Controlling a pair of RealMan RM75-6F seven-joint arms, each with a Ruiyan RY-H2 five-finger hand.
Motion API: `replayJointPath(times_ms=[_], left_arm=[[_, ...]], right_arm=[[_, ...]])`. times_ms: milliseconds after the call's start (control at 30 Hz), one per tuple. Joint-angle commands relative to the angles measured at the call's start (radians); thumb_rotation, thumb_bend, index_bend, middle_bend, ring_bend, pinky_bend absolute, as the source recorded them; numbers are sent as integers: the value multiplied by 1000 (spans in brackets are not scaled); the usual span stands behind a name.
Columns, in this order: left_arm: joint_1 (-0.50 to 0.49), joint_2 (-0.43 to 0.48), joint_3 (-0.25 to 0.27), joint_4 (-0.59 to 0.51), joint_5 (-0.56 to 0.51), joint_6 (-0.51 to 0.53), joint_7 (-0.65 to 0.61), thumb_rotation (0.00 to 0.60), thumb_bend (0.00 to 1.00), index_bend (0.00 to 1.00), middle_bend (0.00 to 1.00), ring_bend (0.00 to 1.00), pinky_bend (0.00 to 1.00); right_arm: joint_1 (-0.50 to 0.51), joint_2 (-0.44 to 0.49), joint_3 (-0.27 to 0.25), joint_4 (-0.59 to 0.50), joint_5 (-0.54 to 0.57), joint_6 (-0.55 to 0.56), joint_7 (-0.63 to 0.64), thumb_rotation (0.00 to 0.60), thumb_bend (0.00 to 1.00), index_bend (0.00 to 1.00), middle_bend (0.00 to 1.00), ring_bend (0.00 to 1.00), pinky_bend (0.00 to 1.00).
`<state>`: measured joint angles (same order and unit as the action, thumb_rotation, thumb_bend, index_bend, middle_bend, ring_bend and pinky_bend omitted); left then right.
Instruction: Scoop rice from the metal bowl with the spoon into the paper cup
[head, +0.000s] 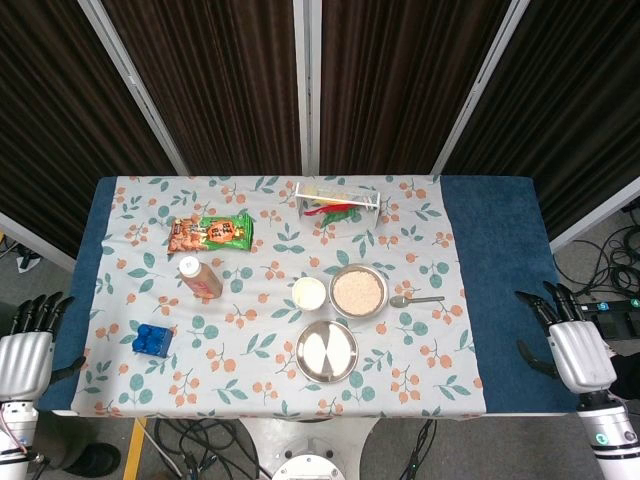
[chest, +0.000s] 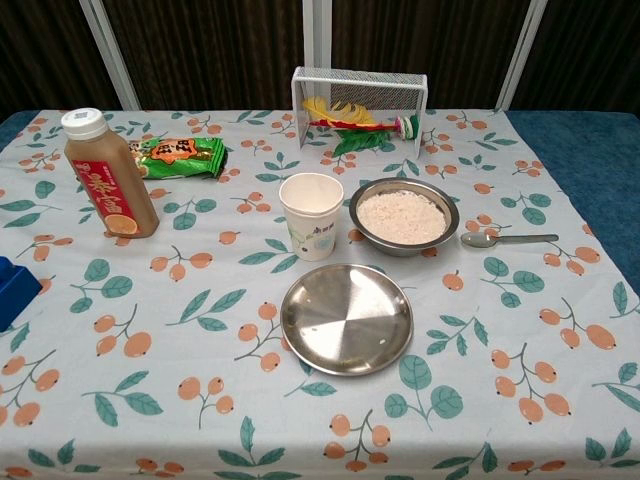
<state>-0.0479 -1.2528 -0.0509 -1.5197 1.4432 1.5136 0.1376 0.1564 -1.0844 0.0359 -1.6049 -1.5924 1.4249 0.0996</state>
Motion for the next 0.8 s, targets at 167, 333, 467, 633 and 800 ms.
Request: replayJointPath(times_ms=[167,333,467,633,800], left_arm=[[0,-2,-1,7,-3,-4,-10,600,51,207,207,107,117],[-4,-2,-4,10,-5,-9,-12,600,51,207,207,107,117],[-8,0,-5,8,-9,-18,-9,600,52,207,207,108,117],[-7,5,-6,4,-12,-17,-11,600,51,207,207,108,117],[-9,3,-7,6,-23,-30,-15,600,51,212,207,107,117]], right_arm=[[149,-28,65,-17,114,-237,-107,600,97,236,336,76,0],[257,-120,109,53,211,-382,-217,600,107,338,379,83,0],[340,-212,126,140,276,-488,-281,600,137,369,378,83,0],[410,-320,130,241,331,-559,-356,600,155,407,396,83,0],[450,-400,118,331,359,-597,-400,600,164,439,419,96,0]])
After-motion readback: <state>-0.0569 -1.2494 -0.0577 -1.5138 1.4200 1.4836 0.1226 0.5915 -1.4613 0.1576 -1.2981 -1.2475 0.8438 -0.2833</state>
